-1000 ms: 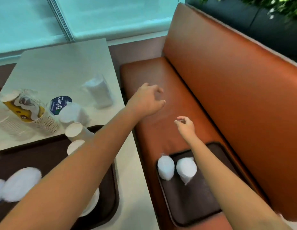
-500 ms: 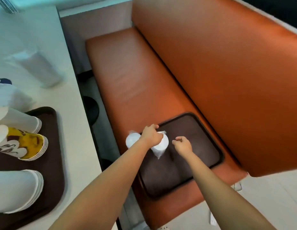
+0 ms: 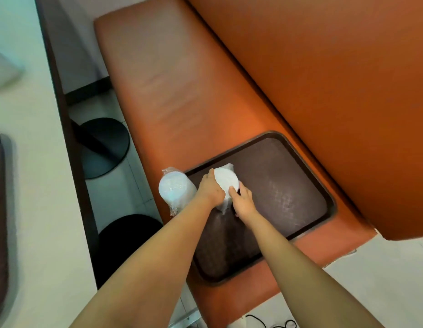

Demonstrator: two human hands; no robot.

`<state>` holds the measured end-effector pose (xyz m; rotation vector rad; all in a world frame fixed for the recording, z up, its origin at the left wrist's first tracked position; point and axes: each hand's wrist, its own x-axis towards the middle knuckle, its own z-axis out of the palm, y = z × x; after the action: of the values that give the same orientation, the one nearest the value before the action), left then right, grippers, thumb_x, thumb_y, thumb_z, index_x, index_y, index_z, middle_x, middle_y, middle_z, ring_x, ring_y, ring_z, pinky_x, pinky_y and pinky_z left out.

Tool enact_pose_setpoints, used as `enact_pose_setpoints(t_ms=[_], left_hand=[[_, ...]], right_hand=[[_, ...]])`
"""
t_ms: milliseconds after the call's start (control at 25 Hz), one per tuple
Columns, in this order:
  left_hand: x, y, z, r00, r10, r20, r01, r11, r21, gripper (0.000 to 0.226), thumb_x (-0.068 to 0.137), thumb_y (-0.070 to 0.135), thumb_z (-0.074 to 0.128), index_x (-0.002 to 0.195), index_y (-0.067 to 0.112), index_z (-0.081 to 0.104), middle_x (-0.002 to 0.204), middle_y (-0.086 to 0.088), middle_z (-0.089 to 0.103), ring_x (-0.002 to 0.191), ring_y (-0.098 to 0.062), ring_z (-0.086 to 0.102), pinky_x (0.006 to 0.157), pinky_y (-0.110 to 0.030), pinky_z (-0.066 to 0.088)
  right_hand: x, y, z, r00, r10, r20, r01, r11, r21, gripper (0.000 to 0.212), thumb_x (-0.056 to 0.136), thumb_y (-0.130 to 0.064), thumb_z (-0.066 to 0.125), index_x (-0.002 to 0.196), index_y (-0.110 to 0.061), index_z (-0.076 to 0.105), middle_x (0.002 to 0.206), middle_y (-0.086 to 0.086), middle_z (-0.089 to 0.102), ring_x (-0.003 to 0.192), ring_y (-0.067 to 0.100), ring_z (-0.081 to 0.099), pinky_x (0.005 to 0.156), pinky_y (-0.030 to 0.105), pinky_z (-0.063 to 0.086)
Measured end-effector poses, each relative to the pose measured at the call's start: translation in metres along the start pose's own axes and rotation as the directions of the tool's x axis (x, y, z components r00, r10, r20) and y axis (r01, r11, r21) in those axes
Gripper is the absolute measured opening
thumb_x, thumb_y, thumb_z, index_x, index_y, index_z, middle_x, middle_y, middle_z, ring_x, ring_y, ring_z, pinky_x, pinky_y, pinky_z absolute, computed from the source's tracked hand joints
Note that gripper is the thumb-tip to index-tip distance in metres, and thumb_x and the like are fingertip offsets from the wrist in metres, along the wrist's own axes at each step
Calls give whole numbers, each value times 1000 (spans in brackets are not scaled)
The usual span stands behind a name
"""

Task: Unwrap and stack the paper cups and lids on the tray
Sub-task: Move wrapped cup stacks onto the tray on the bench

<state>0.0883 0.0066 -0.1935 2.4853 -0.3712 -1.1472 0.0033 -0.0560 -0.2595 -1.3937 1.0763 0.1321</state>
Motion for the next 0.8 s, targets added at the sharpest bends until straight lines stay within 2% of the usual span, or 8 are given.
enact_pose_setpoints(t_ms=[80,160,240,360,440,520,680,800], left_hand=[[3,-2,6,998,-51,-23,49,996,-80,74,89,8,55,149,9,10,149,-14,28,135,-29,33,107,-32,30],[-2,-4,11,993,-114,-12,111,984,-137,69,91,8,51,147,10,12,142,-16,38,128,-30,41,100,-33,37],[-15,-3,13,991,-132,5,131,981,-142,66,92,9,49,147,11,13,138,-16,42,124,-31,46,95,-33,41],[-37,11,3,996,-85,-20,80,976,-202,66,90,9,51,147,16,17,137,-15,44,122,-31,47,93,-34,44],[-62,31,-17,991,-53,-122,19,965,-263,63,89,11,55,143,17,24,136,-14,45,121,-30,48,92,-34,43],[-93,55,-47,965,-21,-262,-64,949,-309,57,89,17,59,139,17,31,135,-10,46,121,-29,48,92,-33,43],[-145,86,-137,873,-12,-487,-213,890,-404,48,89,16,57,134,19,40,134,-7,46,116,-26,51,88,-30,45],[-185,79,-211,831,-84,-549,-293,774,-561,54,83,6,56,133,21,43,133,-9,47,116,-27,51,95,-35,48]], right_hand=[[-1,1,1,998,-63,2,63,996,65,54,98,-25,47,148,-21,27,147,5,28,129,24,40,99,32,43],[-10,5,0,998,-65,26,59,980,191,53,96,-15,50,144,-22,28,137,4,38,117,22,46,80,23,51],[-23,3,-5,998,-67,2,64,968,241,50,94,-9,52,138,-20,29,131,7,40,111,21,47,66,18,49],[-41,-14,-19,984,-144,-101,164,957,240,43,91,-8,56,126,-23,36,127,8,44,108,22,49,73,27,52],[-64,-41,-29,957,-249,-151,278,935,219,43,85,-18,62,120,-26,38,118,-1,49,104,17,52,83,35,53],[-97,-82,-37,918,-359,-170,391,890,234,46,75,-28,62,115,-29,42,110,-11,50,100,11,54,85,36,52],[-146,-182,-27,866,-470,-171,500,802,326,33,74,-21,65,99,-34,48,113,2,55,102,21,55,89,41,49],[-183,-250,5,839,-540,-73,531,780,332,35,74,-23,68,102,-33,49,122,10,54,106,29,56,88,44,51]])
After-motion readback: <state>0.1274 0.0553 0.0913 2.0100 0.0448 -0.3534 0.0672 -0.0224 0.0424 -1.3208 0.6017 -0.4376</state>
